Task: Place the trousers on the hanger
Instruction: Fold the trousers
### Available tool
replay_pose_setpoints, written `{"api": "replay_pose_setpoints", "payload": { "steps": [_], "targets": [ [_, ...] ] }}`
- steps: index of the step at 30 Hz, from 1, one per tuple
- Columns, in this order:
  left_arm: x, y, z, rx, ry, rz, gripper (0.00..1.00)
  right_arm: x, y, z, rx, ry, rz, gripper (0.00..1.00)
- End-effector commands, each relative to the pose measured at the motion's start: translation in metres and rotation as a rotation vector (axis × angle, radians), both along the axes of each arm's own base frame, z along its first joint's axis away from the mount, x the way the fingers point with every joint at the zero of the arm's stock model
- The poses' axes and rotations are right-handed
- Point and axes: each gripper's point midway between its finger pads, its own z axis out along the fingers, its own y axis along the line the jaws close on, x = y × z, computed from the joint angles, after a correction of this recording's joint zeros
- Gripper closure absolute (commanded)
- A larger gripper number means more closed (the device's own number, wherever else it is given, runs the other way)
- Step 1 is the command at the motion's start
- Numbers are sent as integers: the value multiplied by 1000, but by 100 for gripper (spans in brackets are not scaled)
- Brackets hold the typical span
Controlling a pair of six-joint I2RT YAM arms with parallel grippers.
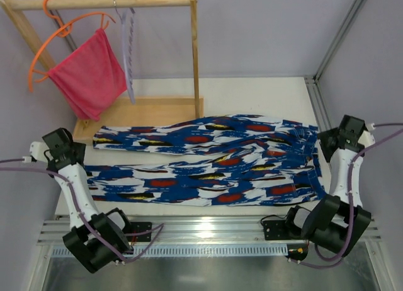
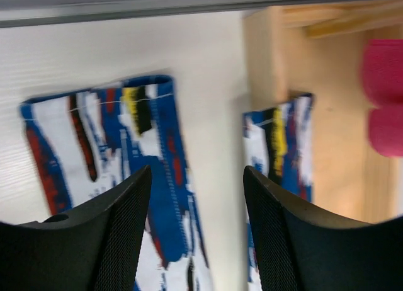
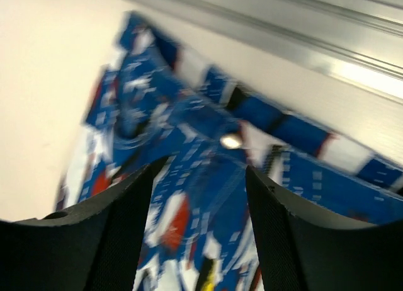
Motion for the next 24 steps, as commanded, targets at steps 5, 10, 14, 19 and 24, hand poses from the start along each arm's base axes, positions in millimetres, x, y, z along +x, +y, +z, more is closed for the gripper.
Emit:
{"api": "replay_pose_setpoints", "payload": {
  "steps": [5,10,14,19,24],
  "targets": [
    [76,-41,12,-145,-228,-300,39,111,20,44,-9,-71,325,35],
    [94,-64,16,-132,-231,-426,39,162,25,38,-17,-93,562,34],
    [104,-76,30,-115,-275,-486,38,184,28,35,94,-78,447,37],
    [111,-86,35,-119,-308,-517,38,150,35,-14,160,123,353,40],
    [117,-86,11,-164,-271,-512,38,131,13,-60,74,232,333,40]
  ]
}}
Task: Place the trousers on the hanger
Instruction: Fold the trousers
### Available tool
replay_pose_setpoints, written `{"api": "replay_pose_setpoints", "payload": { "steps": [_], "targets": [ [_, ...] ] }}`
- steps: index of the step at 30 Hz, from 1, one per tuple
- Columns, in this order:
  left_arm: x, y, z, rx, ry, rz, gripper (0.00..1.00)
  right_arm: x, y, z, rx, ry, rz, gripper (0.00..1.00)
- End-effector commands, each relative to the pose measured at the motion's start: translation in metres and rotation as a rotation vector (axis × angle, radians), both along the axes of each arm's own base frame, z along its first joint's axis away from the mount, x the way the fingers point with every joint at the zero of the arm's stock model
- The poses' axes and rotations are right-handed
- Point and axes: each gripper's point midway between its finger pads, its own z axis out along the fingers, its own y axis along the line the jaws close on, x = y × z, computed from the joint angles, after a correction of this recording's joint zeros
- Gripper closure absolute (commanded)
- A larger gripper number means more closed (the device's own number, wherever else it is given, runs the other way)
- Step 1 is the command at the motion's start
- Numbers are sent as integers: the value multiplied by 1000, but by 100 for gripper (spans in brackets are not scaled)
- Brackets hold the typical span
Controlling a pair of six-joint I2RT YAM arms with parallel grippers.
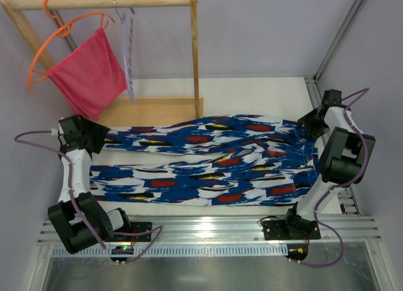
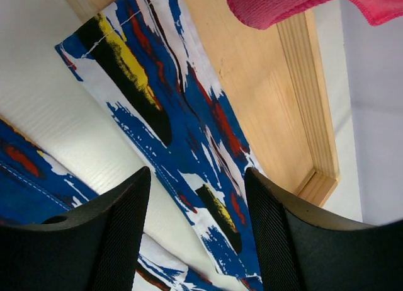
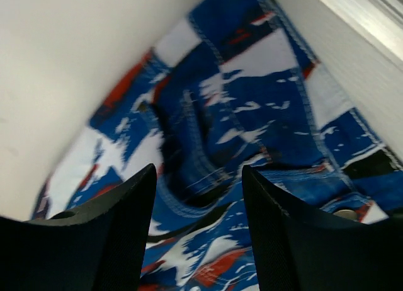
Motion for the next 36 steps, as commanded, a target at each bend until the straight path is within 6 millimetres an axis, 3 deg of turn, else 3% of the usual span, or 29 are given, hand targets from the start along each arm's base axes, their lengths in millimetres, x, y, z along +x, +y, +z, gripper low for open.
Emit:
{"api": "replay_pose_setpoints", "payload": {
  "steps": [1,4,8,13,19,21,25,27,28,30,31,33,36],
  "targets": [
    [15,0,1,-2,-27,-36,38,-15,-26,-18,-101,92,-31,40],
    [17,3,10,18,-21,-41,38,-41,-46,-35,-141,191,-97,40],
    [13,15,29,85,-17,10,37,-58,-68,-35,-249,243,-142,41],
    [25,22,25,103,14,7,37,-36,-75,-12,-306,197,-112,40],
    [41,32,5,147,75,-45,37,-5,-25,32,-249,8,63,40],
    [45,31,-7,116,114,-63,37,4,4,41,-204,-45,142,40],
    [32,29,-33,111,251,-19,39,10,38,53,-181,-96,230,39],
    [22,30,-28,161,259,10,38,9,43,57,-185,-107,249,39],
    [11,32,-38,177,277,34,37,7,44,58,-186,-109,256,39],
    [17,35,-22,214,162,62,38,8,43,62,-198,-123,263,39],
    [12,30,-34,188,159,63,38,8,42,63,-201,-122,262,38],
    [16,25,-33,166,120,56,40,9,44,66,-197,-129,273,37],
    [10,22,-48,142,153,71,41,9,46,76,-196,-159,278,37]
  ]
}}
